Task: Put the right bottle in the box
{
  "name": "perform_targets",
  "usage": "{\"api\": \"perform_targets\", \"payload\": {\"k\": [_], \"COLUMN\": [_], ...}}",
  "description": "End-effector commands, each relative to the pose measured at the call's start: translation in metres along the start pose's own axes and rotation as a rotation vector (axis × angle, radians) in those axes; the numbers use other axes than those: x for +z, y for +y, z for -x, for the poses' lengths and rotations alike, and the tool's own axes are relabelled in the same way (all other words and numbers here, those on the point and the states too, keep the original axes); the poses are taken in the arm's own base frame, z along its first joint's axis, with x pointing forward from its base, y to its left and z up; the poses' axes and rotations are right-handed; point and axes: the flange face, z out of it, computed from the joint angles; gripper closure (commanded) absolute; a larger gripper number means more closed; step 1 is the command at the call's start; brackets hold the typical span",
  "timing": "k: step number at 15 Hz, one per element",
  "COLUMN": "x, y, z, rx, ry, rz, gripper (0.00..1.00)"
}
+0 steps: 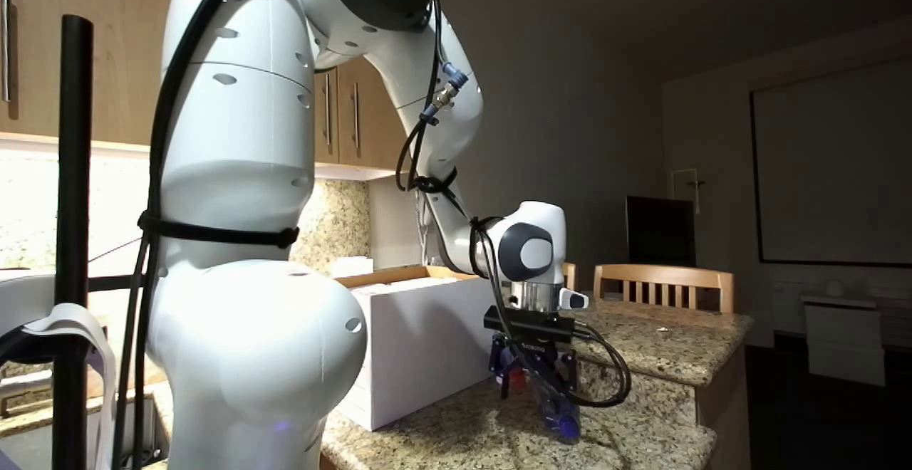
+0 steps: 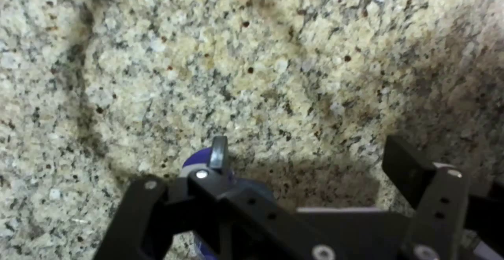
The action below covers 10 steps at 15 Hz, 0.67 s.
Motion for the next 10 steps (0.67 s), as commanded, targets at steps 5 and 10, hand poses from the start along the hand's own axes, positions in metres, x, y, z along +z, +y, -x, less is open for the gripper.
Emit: {"api": "perform_targets", "payload": {"k": [5,10], "x": [0.04,0.056], "y": [0.023,0.041], "z": [-0.038,-0.041], "rx": [-0.167,-0.21], "ry": [-0.008,-0.039], "rz": [0.092,0.106], "gripper": [0.0,0.0]}}
